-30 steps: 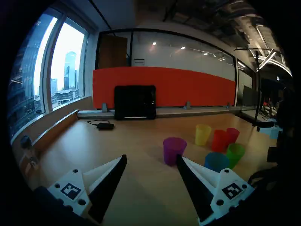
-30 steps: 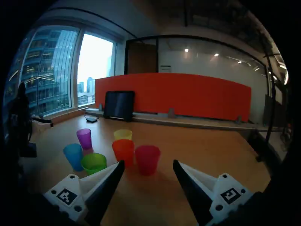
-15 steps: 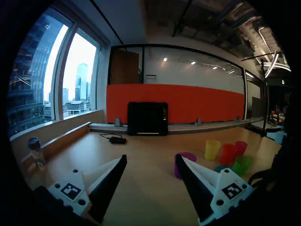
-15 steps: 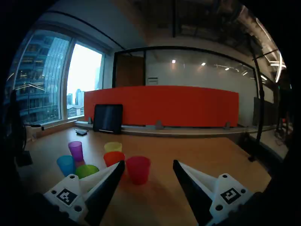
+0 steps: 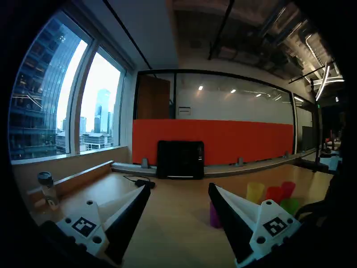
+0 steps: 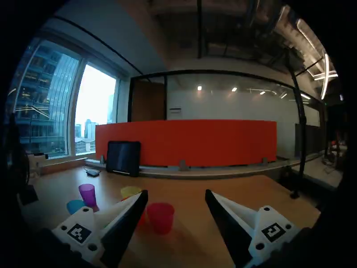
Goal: Pour water
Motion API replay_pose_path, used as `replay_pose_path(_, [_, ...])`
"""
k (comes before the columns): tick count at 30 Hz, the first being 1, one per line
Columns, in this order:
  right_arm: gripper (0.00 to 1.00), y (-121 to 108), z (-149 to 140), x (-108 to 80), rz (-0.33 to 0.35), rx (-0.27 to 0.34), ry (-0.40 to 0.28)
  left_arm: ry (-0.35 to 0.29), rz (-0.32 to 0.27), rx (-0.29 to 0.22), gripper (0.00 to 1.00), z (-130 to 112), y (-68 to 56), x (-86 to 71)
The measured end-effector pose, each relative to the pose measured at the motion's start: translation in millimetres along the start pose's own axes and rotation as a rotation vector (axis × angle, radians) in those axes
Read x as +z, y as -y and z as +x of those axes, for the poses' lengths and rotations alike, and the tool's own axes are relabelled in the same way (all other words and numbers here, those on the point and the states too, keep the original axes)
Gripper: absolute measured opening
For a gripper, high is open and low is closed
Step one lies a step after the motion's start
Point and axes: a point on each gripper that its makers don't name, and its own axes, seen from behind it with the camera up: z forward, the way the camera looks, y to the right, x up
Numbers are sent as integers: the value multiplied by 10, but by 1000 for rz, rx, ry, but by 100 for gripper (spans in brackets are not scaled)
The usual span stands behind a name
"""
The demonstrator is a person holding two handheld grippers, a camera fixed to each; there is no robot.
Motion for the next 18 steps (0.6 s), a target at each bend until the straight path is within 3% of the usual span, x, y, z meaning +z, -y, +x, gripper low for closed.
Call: replay_pose_path(18, [99, -182, 399, -59, -64, -28, -117, -87, 32, 51, 97, 258, -34, 13])
